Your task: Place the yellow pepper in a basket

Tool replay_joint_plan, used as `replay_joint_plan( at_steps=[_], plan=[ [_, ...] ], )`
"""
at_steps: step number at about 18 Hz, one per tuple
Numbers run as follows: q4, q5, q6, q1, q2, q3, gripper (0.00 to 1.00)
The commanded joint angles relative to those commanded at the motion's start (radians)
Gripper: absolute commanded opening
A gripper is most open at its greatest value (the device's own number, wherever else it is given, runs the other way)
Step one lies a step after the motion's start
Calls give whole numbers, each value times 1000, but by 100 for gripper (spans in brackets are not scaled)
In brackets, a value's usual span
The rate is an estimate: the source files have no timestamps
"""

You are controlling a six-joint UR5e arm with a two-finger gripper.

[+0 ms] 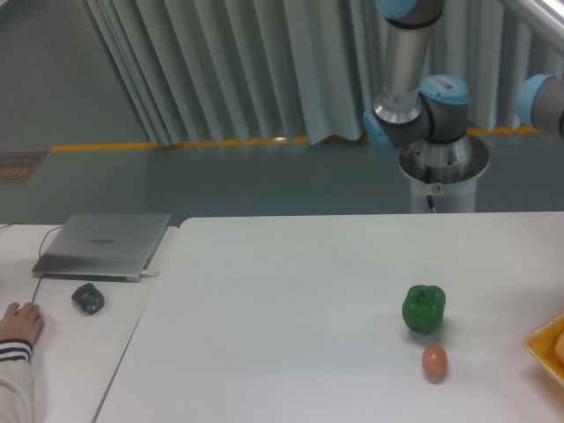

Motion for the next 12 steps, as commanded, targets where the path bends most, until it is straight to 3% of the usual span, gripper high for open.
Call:
replay_joint_plan(
  at_steps=[7,12],
  plan=[
    [-40,-81,-132,-143,68,-69,100],
    [-62,-81,-164,-172,69,-72,100]
  ],
)
